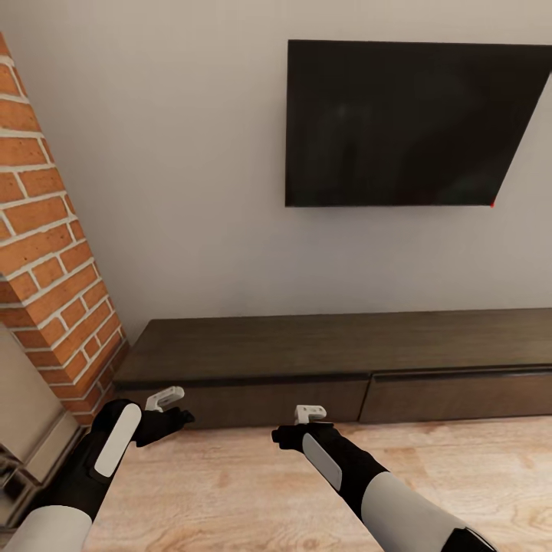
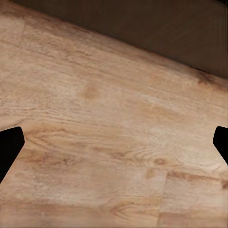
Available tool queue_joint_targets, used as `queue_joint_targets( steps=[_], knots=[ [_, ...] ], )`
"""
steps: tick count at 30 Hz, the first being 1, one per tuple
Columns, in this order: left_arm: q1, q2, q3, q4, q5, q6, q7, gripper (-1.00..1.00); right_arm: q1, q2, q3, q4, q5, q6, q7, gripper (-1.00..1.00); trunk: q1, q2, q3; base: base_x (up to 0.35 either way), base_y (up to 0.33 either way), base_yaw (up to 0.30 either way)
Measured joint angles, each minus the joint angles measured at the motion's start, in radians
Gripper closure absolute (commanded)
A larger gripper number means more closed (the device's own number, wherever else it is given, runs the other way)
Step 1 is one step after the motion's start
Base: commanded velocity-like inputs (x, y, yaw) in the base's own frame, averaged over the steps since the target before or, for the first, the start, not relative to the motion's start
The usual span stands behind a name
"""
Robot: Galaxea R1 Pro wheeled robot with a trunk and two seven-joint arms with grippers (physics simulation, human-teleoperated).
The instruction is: Place each of the two pumpkins and all three candles from the living room inside a cabinet in the living room (use any cabinet), then make sure every cabinet is closed, and position the cauldron so it is next to a table in the living room.
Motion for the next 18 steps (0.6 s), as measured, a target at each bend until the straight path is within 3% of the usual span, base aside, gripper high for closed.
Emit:
queue_joint_targets(
  steps=[9, 18],
  knots=[
    [0.000, 0.000, 0.000, 0.000, 0.000, 0.000, 0.000, -1.00, 0.000, 0.000, 0.001, 0.000, 0.000, -0.001, 0.005, -1.00, -0.035, 0.063, 0.028, 0.000, 0.000, 0.000],
    [0.000, 0.000, 0.000, 0.006, 0.000, 0.000, 0.001, -1.00, 0.000, 0.000, 0.003, 0.001, 0.002, 0.000, 0.097, -1.00, -0.069, 0.126, 0.056, 0.000, 0.000, 0.000]
  ],
)
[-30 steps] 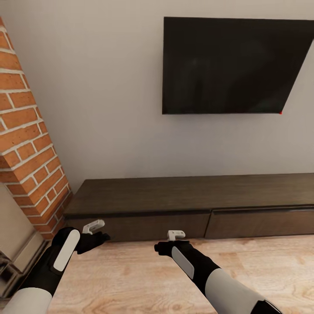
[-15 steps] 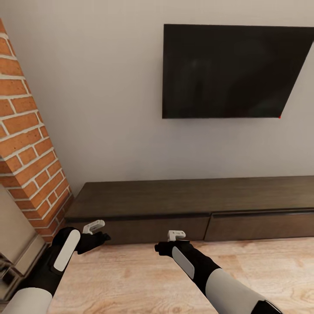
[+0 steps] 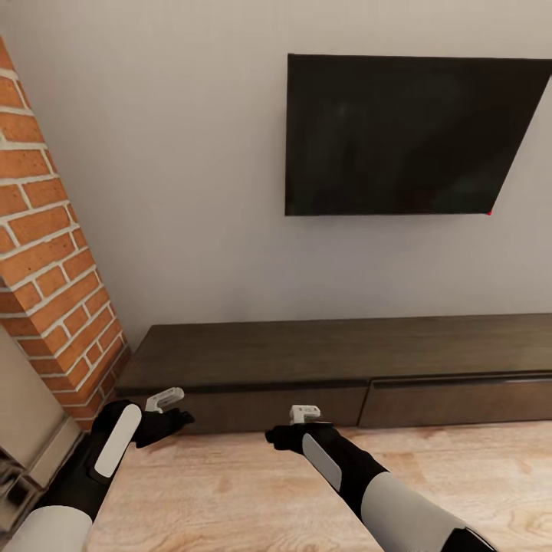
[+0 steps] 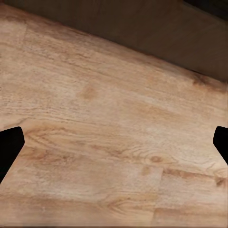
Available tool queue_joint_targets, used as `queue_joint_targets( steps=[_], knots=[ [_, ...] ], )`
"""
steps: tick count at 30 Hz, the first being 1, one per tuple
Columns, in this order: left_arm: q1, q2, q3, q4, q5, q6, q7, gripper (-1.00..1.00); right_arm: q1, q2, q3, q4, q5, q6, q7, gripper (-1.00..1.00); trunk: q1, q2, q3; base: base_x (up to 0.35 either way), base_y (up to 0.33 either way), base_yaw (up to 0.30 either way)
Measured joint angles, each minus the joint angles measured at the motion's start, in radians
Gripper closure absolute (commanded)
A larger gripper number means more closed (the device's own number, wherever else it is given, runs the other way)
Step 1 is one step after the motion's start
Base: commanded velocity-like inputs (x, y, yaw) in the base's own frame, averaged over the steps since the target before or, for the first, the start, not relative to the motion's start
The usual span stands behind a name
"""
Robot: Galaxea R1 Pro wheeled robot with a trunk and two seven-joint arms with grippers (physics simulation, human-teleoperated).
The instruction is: Place each of the two pumpkins and all three candles from the living room inside a cabinet in the living room (use any cabinet), then make sure every cabinet is closed, and position the cauldron so it is next to a table in the living room.
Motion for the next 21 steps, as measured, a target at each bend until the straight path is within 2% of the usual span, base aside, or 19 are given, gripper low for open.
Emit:
queue_joint_targets(
  steps=[2, 7, 12, 19, 21],
  knots=[
    [0.011, -0.005, 0.005, 0.011, -0.012, -0.011, -0.011, -1.00, -0.011, 0.007, 0.011, 0.011, -0.001, -0.011, 0.005, -1.00, 0.000, 0.000, 0.000, 0.000, 0.000, 0.000],
    [0.039, 0.012, 0.001, 0.039, -0.039, -0.039, -0.039, -1.00, -0.011, 0.003, 0.000, 0.039, 0.007, -0.039, 0.000, -1.00, -0.008, 0.014, 0.006, 0.000, 0.000, 0.000],
    [0.067, 0.037, -0.005, 0.012, -0.012, -0.067, -0.067, -1.00, -0.005, 0.001, -0.010, 0.011, 0.009, -0.011, -0.002, -1.00, -0.027, 0.049, 0.022, 0.000, 0.000, 0.000],
    [0.106, 0.041, -0.006, -0.028, 0.029, -0.107, -0.106, -1.00, -0.005, 0.000, -0.010, -0.028, 0.009, 0.021, -0.001, -1.00, -0.054, 0.098, 0.044, 0.000, 0.000, 0.000],
    [0.117, 0.041, -0.006, -0.039, 0.025, -0.118, -0.118, -1.00, -0.005, 0.000, -0.010, -0.031, 0.007, 0.020, -0.001, -1.00, -0.061, 0.112, 0.050, 0.000, 0.000, 0.000]
  ],
)
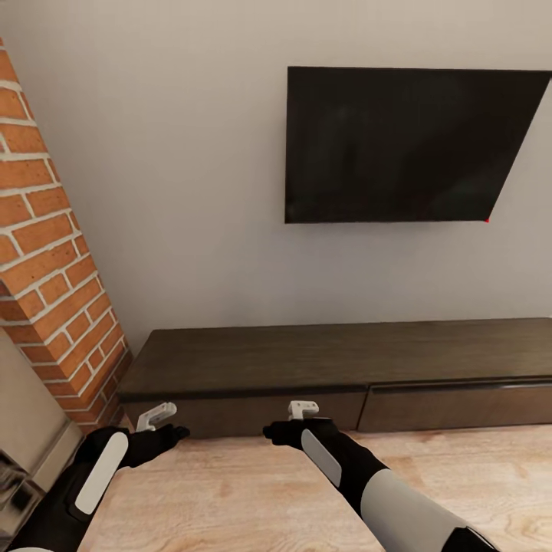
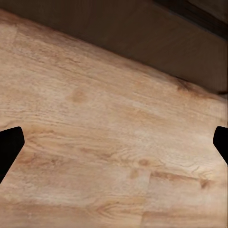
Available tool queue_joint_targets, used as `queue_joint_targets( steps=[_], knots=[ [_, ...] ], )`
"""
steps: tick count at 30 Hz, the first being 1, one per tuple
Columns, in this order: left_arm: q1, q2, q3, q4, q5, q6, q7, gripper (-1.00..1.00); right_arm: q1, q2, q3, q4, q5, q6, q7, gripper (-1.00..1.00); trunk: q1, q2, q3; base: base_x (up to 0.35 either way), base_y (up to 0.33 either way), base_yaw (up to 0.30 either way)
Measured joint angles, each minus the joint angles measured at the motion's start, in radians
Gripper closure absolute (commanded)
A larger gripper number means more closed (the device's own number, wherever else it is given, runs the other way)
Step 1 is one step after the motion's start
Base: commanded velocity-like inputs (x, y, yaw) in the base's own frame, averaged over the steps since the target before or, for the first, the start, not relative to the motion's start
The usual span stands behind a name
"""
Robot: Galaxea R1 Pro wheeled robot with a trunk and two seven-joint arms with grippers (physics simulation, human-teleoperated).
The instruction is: Place each of the two pumpkins and all three candles from the living room inside a cabinet in the living room (use any cabinet), then make sure every cabinet is closed, and position the cauldron so it is next to a table in the living room.
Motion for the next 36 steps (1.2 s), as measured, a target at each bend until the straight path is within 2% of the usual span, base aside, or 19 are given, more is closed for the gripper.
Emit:
queue_joint_targets(
  steps=[11, 12, 17, 21, 29, 36],
  knots=[
    [0.011, -0.006, 0.002, 0.043, -0.061, -0.062, -0.063, -1.00, 0.000, 0.000, -0.001, 0.048, -0.003, -0.004, -0.001, -1.00, -0.042, 0.077, 0.034, 0.000, 0.000, 0.000],
    [0.011, -0.007, 0.002, 0.172, -0.144, -0.201, -0.077, -1.00, 0.000, 0.000, -0.002, 0.090, -0.004, -0.008, -0.002, -1.00, -0.046, 0.084, 0.037, 0.000, 0.000, 0.000],
    [0.011, -0.009, -0.001, 0.311, -0.197, -0.317, -0.075, -1.00, 0.000, 0.001, -0.002, 0.174, -0.004, -0.055, -0.003, -1.00, -0.065, 0.119, 0.053, 0.000, 0.000, 0.000],
    [0.011, -0.021, -0.008, 0.384, -0.233, -0.386, -0.073, -1.00, 0.000, 0.000, -0.003, 0.220, -0.004, -0.080, -0.003, -1.00, -0.080, 0.147, 0.066, 0.000, 0.000, 0.000],
    [0.011, -0.026, -0.015, 0.472, -0.252, -0.424, -0.072, -1.00, 0.000, 0.001, -0.001, 0.325, -0.002, -0.161, -0.004, -1.00, -0.111, 0.203, 0.091, 0.000, 0.000, 0.000],
    [0.011, -0.026, -0.054, 0.618, -0.253, -0.552, -0.073, -1.00, 0.007, 0.001, -0.001, 0.452, -0.002, -0.282, -0.003, -1.00, -0.138, 0.252, 0.113, 0.000, 0.000, 0.000]
  ],
)
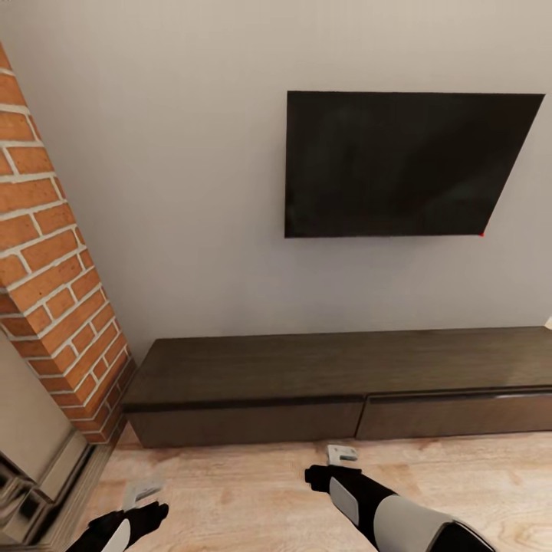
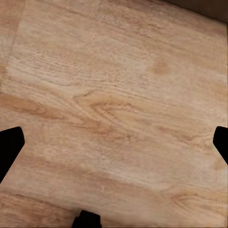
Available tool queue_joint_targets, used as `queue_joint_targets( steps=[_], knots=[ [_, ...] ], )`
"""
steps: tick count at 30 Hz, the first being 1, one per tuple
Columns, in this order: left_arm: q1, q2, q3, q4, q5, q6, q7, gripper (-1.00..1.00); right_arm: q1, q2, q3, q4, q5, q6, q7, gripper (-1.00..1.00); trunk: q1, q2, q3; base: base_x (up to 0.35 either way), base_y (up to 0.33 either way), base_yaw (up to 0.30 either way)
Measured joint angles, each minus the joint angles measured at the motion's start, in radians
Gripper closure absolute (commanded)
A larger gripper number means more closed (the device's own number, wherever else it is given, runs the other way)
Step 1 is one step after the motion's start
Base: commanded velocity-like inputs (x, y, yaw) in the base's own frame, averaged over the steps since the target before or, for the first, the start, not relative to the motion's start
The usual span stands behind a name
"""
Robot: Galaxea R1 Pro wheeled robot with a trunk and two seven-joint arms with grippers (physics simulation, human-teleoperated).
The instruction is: Place each of the two pumpkins and all three candles from the living room inside a cabinet in the living room (use any cabinet), then make sure every cabinet is closed, and position the cauldron so it is next to a table in the living room.
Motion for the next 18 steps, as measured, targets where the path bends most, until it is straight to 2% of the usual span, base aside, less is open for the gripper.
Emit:
queue_joint_targets(
  steps=[9, 12, 13, 18],
  knots=[
    [0.000, 0.000, -0.013, 0.115, 0.001, -0.102, 0.000, -1.00, 0.020, -0.002, 0.001, 0.052, -0.001, -0.134, -0.002, -1.00, -0.035, 0.063, 0.028, 0.000, 0.000, 0.000],
    [0.000, 0.000, -0.026, 0.164, 0.002, -0.145, 0.000, -1.00, 0.024, -0.003, 0.001, 0.070, -0.001, -0.147, -0.003, -1.00, -0.046, 0.084, 0.038, 0.000, 0.000, 0.000],
    [0.000, 0.001, -0.044, 0.200, 0.004, -0.192, 0.000, -1.00, 0.029, -0.003, 0.000, 0.094, -0.001, -0.154, -0.003, -1.00, -0.050, 0.091, 0.041, 0.000, 0.000, 0.000],
    [0.000, 0.001, -0.054, 0.255, 0.003, -0.221, -0.001, -1.00, 0.037, -0.003, 0.000, 0.105, -0.003, -0.159, -0.003, -1.00, -0.069, 0.126, 0.056, 0.000, 0.000, 0.000]
  ],
)
